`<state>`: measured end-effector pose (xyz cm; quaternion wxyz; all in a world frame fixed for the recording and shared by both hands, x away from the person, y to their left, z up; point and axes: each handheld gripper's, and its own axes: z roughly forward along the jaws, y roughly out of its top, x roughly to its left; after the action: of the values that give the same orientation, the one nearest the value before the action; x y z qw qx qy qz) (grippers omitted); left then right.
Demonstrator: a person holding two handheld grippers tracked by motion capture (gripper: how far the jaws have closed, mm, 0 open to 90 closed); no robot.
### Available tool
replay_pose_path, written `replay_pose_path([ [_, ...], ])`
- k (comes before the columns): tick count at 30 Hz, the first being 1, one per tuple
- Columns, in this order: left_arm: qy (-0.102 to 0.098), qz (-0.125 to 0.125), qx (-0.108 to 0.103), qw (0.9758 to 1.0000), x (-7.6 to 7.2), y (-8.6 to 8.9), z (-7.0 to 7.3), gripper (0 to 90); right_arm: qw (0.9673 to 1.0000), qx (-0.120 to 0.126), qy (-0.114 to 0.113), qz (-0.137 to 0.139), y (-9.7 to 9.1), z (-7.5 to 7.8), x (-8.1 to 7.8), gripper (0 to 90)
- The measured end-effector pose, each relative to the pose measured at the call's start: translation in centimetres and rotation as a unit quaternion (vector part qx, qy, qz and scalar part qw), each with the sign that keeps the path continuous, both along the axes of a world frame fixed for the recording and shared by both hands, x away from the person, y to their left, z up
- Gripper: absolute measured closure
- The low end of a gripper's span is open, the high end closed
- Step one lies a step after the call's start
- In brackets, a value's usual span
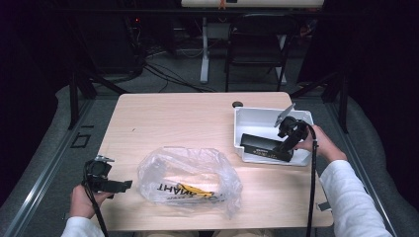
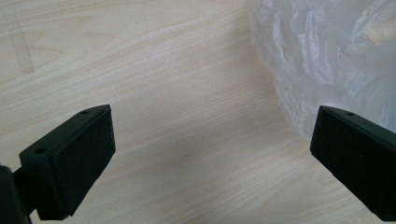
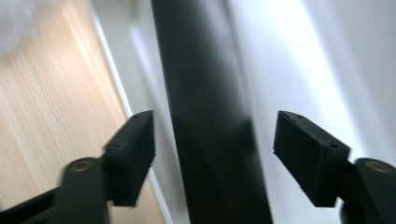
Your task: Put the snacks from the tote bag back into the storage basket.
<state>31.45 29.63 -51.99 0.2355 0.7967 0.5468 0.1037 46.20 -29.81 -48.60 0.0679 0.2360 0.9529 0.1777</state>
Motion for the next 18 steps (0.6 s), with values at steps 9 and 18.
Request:
replay_pose_path([
  [9, -0.001, -0.001, 0.000, 1.0000, 0.0, 0.0, 0.0, 0.0, 0.9935, 0.048, -0.031, -0.098, 3.4, 1.7, 1.0, 79.0],
  [18, 0.000, -0.003, -0.001, 1.0000, 0.0, 0.0, 0.0, 0.0, 0.9803, 0.044, -0.046, -0.187, 6.1, 0.6, 2.3, 90.0],
])
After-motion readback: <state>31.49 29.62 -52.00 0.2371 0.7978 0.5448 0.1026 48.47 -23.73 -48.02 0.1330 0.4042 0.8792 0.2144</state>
